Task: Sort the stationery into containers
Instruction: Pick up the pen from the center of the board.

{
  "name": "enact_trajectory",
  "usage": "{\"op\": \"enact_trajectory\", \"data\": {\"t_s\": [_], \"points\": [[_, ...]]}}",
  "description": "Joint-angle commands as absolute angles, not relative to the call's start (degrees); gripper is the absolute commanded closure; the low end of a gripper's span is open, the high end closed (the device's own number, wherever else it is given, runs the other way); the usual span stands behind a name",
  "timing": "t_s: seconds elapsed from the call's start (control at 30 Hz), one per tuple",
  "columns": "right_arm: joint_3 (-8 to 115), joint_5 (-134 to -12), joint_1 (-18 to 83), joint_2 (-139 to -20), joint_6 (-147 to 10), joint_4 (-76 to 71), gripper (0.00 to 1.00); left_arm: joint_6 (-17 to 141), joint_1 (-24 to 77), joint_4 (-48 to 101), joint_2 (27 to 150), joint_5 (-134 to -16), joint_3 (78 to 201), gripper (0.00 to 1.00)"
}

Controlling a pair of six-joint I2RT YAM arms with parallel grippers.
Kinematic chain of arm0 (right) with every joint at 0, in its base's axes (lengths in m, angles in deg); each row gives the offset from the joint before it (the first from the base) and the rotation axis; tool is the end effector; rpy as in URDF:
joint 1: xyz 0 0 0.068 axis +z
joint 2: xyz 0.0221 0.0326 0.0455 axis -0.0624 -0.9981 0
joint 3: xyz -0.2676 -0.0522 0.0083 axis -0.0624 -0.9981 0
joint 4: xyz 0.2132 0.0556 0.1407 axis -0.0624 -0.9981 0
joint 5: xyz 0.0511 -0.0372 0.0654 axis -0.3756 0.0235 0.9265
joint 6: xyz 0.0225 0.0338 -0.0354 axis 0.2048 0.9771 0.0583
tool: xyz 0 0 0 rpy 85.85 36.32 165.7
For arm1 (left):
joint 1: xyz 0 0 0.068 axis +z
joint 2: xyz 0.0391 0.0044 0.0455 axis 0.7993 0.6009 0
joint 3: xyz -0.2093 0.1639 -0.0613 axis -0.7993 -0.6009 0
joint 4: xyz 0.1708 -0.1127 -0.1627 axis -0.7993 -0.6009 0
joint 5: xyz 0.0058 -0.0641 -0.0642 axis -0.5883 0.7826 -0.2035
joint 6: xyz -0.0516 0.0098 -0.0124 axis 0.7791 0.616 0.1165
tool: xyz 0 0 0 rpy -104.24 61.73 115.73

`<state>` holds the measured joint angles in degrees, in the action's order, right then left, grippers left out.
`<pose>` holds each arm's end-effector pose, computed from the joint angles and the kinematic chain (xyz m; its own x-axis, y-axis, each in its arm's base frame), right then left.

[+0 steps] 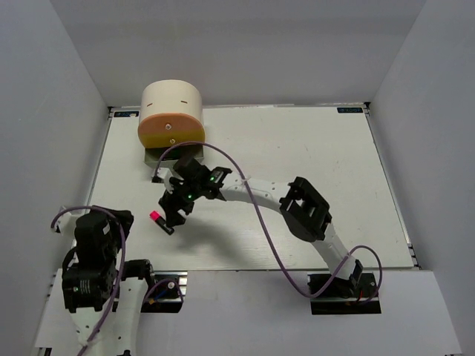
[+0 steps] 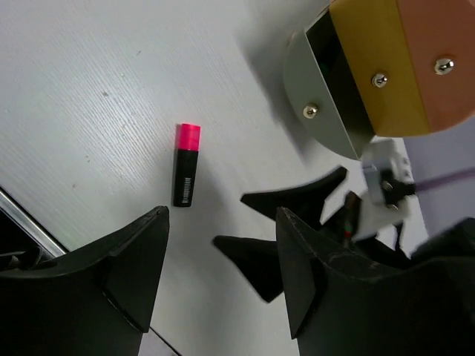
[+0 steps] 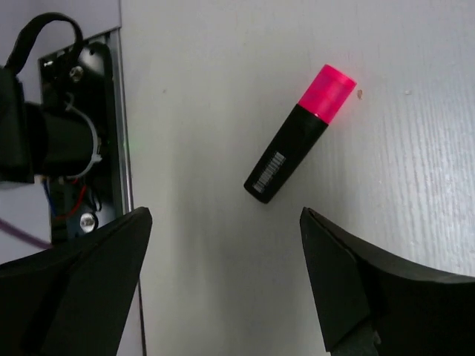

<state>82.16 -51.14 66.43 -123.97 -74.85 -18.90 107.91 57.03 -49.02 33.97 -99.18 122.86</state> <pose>0.2152 0.4584 0.2276 -0.2950 -0.5546 -0.7781 -0.9459 0.0542 0.3200 0.0232 0.0115 0.3284 -0.0977 -0.8172 -0.5680 -0.6736 0.4744 -0.5667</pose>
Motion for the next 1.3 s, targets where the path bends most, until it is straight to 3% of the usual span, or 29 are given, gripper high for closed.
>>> {"op": "enact_trajectory", "data": {"t_s": [0.0, 0.37, 0.43, 0.57, 0.67, 0.97, 1.27], "points": [[85.62, -57.35, 68.52, -126.51, -69.41, -14.35, 0.10, 108.65, 57.29, -56.28, 31.44, -100.40, 124.05, 0.31], [90.27, -72.44, 71.78, -133.20, -72.31, -11.18, 0.10, 107.59, 57.29, -56.28, 31.26, -96.79, 123.52, 0.29], [90.37, -74.22, 72.65, -134.16, -71.87, -10.04, 0.16, 107.59, 57.29, -56.28, 31.26, -96.26, 123.52, 0.29], [91.59, -82.72, 74.32, -135.74, -71.78, -9.43, 0.41, 107.59, 57.29, -56.28, 31.26, -95.73, 124.04, 0.29], [92.21, -86.09, 75.56, -136.97, -71.87, -8.55, 0.51, 107.06, 57.29, -56.28, 31.26, -95.73, 124.05, 0.29], [89.23, -89.52, 78.72, -137.77, -73.36, -7.31, 0.46, 107.06, 57.29, -56.28, 31.26, -95.73, 124.05, 0.29], [74.56, -93.49, 76.45, -131.29, -75.03, -5.39, 0.78, 107.06, 57.29, -54.97, 31.17, -95.21, 121.23, 0.31]]}}
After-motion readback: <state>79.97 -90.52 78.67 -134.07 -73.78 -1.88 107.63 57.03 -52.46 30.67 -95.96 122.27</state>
